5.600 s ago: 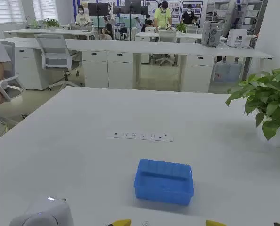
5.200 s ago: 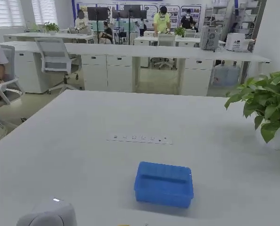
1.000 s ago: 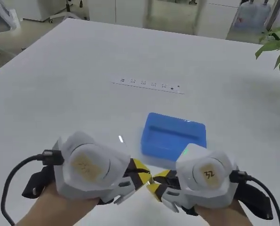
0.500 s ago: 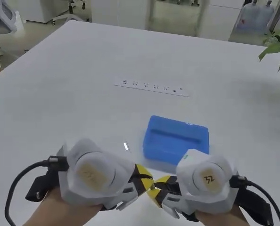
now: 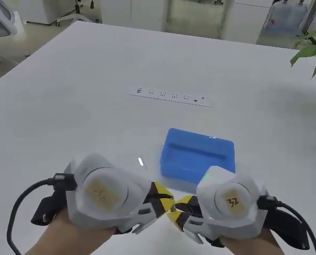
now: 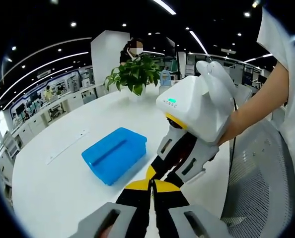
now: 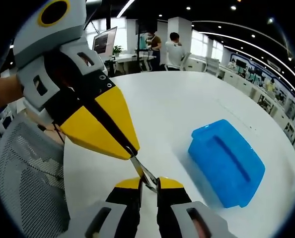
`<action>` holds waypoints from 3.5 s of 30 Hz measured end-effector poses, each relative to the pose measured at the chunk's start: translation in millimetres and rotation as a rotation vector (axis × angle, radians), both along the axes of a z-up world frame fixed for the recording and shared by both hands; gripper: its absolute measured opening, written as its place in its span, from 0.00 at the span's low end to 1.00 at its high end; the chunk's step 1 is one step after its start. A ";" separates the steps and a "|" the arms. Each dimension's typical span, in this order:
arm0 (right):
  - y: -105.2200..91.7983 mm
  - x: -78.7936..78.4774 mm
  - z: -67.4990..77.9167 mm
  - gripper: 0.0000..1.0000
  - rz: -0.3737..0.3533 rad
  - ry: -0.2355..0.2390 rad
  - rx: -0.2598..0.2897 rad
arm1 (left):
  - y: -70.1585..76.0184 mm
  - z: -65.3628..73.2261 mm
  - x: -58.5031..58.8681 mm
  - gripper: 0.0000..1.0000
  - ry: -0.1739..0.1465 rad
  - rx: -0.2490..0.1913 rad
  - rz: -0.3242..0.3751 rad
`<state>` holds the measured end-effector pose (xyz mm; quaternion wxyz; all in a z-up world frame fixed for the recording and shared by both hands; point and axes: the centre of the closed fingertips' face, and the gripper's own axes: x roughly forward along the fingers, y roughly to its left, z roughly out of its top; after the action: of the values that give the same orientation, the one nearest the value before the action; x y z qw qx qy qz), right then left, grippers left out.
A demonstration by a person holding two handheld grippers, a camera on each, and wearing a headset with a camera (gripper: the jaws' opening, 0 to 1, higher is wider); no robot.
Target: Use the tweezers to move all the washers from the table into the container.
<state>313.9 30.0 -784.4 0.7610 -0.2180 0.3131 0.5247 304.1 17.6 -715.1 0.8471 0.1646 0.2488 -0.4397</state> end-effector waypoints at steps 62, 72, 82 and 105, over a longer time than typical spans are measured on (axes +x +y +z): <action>19.7 109.9 50.6 0.04 0.059 -0.341 -0.068 | 7.0 48.9 99.9 0.00 -0.186 -0.013 0.082; 15.6 123.3 24.2 0.04 0.037 -0.267 -0.094 | 5.5 25.5 117.1 0.00 -0.129 -0.007 0.090; 16.0 102.0 49.8 0.04 0.033 -0.296 -0.036 | 11.1 52.4 90.5 0.00 -0.163 -0.065 0.113; 23.7 35.6 57.7 0.06 0.000 -0.233 0.082 | 15.8 51.3 29.9 0.00 -0.127 -0.075 0.092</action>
<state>349.5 53.7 -726.7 0.8005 -0.2462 0.2007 0.5083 333.9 33.3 -663.8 0.8860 0.1488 0.1853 -0.3982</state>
